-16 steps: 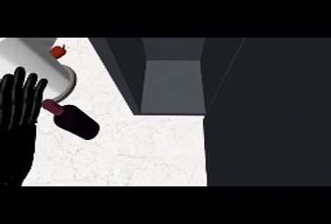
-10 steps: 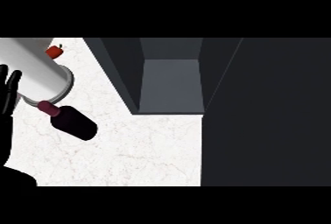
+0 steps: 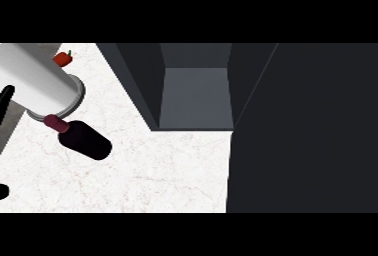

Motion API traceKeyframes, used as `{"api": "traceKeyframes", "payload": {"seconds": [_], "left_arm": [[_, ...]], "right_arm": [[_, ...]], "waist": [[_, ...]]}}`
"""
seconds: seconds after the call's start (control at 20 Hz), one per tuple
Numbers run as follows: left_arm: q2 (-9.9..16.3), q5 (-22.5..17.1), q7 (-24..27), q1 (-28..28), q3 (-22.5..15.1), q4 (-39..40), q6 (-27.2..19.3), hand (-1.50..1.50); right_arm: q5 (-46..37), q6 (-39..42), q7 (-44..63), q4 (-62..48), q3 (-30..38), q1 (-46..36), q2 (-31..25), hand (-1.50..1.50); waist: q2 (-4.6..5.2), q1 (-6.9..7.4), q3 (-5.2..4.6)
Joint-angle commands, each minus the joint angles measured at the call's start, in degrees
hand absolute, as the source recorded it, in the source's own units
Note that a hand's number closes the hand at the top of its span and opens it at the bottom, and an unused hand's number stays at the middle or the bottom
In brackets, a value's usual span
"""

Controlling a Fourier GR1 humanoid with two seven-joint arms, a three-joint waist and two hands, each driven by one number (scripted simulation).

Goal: Pick up the wine, place it into the cabinet and close the cabinet

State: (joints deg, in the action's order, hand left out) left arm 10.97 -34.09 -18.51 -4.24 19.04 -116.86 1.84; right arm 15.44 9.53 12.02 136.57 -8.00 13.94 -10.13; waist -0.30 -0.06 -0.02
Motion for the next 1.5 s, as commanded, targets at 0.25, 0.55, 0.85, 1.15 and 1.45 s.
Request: {"api": "traceKeyframes", "payload": {"seconds": [0.25, 0.55, 0.85, 1.15, 1.45], "left_arm": [[5.4, -8.2, -12.0, -2.0, 6.0, -7.5, -7.3, -1.5], [6.0, -9.2, -17.4, -1.2, 6.0, -13.6, -12.1, -1.5], [7.2, -11.3, -19.4, 1.1, 9.1, -16.7, -12.3, -1.5], [11.0, -13.3, -20.6, -2.3, 14.2, -14.2, -14.1, -1.5], [8.1, -12.7, -17.4, -0.1, 14.6, -13.4, -11.4, -1.5]], "right_arm": [[4.5, -0.2, 8.3, 13.6, -1.1, 7.0, -0.5, -1.5], [3.1, -2.9, 11.5, 14.8, -3.3, 4.3, 0.4, -1.5], [4.7, -4.4, 15.4, 18.9, -1.8, 3.9, -1.7, -1.5], [4.4, -4.3, 14.2, 17.0, -3.0, 2.7, -1.1, -1.5], [2.9, -5.9, 14.9, 18.0, -3.9, 2.7, -0.8, -1.5]], "waist": [[0.03, -0.32, 0.02], [0.02, -0.22, 0.02], [-0.06, -0.34, -0.01], [0.0, -0.57, 0.03], [0.05, -0.6, -0.02]]}}
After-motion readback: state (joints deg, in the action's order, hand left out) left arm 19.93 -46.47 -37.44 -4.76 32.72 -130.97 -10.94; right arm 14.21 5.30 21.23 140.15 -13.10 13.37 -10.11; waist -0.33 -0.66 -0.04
